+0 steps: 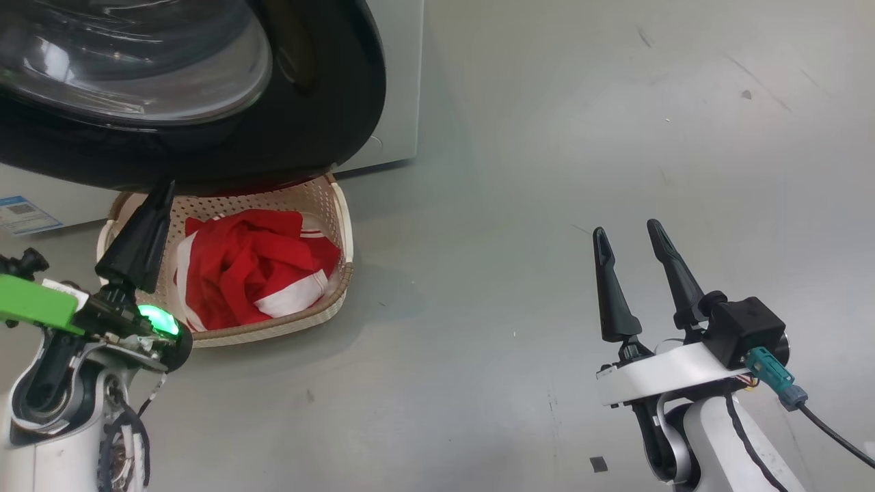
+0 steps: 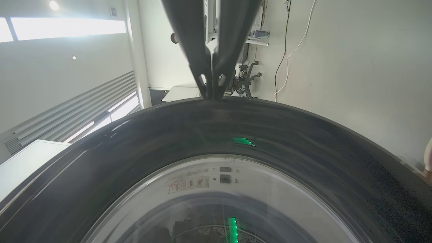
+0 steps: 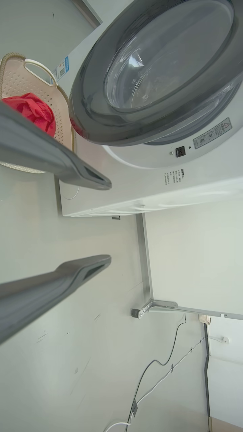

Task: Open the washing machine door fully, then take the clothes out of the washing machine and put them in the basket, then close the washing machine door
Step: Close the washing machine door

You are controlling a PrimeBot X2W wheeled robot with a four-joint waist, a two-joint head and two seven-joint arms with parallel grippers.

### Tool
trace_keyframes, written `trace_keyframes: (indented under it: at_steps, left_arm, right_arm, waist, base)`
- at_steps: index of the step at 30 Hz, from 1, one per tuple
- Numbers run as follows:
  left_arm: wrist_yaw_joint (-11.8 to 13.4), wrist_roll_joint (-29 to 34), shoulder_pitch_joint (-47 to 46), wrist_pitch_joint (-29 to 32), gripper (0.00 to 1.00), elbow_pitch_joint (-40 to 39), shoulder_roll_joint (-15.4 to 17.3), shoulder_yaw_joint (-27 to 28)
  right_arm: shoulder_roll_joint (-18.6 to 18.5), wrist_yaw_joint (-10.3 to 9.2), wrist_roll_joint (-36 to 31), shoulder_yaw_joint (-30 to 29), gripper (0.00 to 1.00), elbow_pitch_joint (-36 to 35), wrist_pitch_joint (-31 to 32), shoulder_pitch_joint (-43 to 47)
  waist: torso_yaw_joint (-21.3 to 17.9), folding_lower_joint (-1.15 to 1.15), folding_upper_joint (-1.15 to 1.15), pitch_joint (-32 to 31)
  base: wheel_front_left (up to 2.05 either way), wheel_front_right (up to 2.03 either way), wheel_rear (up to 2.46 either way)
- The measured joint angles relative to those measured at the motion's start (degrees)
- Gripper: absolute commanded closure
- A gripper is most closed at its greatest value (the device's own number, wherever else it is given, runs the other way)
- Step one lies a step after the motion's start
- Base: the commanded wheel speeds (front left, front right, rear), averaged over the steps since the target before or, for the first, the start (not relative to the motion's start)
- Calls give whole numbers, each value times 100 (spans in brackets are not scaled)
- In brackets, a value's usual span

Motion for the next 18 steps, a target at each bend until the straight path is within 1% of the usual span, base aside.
trace_keyframes:
  at_steps: [1,2,3,4,8,9,14,18]
  left_arm:
    - [0,0,0,0,63,0,0,0]
    - [0,0,77,-13,40,-59,-11,29]
    - [0,-1,151,-38,2,-140,-23,66]
    - [0,-1,219,-42,0,-244,-26,90]
    - [0,47,475,-65,0,-580,-31,123]
    - [0,162,553,-129,0,-642,-31,114]
    - [0,953,901,-591,0,-973,-32,115]
    - [0,1852,1060,-1029,0,-1343,-30,18]
  right_arm:
    - [0,0,0,0,0,0,0,0]
    - [-13,0,-13,-24,0,14,0,10]
    - [-26,0,-18,-49,0,20,0,29]
    - [-40,0,-22,-67,0,35,0,51]
    - [-57,1,-52,-98,0,89,0,138]
    - [-63,1,-71,-105,0,96,0,154]
    - [-89,3,-120,-154,0,136,0,238]
    - [-116,10,-133,-185,0,170,0,338]
  waist:
    - [0,0,0,0]
    - [57,0,0,-25]
    - [114,0,0,-50]
    - [171,0,0,-78]
    - [379,0,0,-201]
    - [428,0,0,-236]
    - [642,0,0,-416]
    - [788,0,0,-568]
  base:
    - [0,0,0]
    - [0,0,0]
    - [0,0,0]
    - [0,0,0]
    - [0,0,0]
    - [0,0,0]
    - [0,0,0]
    - [0,0,0]
